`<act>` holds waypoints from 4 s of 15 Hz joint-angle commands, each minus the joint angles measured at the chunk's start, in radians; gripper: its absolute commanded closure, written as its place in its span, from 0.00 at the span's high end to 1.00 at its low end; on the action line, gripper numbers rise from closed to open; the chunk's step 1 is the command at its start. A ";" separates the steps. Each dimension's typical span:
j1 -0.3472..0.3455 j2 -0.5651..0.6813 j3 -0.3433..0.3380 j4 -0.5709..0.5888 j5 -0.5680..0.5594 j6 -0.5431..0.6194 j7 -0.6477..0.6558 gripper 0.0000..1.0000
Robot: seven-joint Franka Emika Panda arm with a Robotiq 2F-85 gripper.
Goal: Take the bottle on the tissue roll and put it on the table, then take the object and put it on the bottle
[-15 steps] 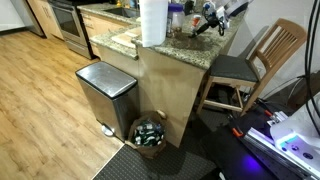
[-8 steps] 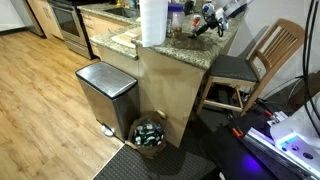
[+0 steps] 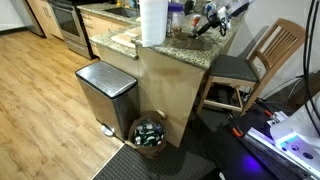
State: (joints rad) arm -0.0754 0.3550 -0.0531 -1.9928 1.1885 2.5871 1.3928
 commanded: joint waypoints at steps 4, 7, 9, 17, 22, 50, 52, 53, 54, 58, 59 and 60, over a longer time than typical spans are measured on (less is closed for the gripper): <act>-0.013 0.076 0.008 0.013 0.018 -0.108 -0.101 0.15; -0.017 0.070 0.007 0.013 0.020 -0.143 -0.088 0.00; -0.016 0.050 0.005 0.012 0.027 -0.173 -0.080 0.00; 0.076 -0.205 -0.016 -0.115 -0.041 -0.055 0.170 0.00; 0.140 -0.435 0.044 -0.255 -0.146 0.220 0.255 0.00; 0.047 -0.178 0.070 -0.140 -0.144 0.082 0.350 1.00; 0.050 -0.127 0.062 -0.111 -0.133 0.071 0.302 1.00; 0.058 -0.108 0.051 -0.103 -0.146 0.067 0.302 1.00; 0.064 -0.087 0.049 -0.099 -0.155 0.095 0.290 1.00; 0.076 -0.085 0.043 -0.114 -0.168 0.102 0.304 1.00; 0.076 -0.080 0.043 -0.110 -0.168 0.102 0.302 1.00; 0.071 -0.071 0.048 -0.103 -0.152 0.099 0.280 1.00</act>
State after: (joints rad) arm -0.0065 0.2758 -0.0018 -2.1021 1.0209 2.6921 1.6947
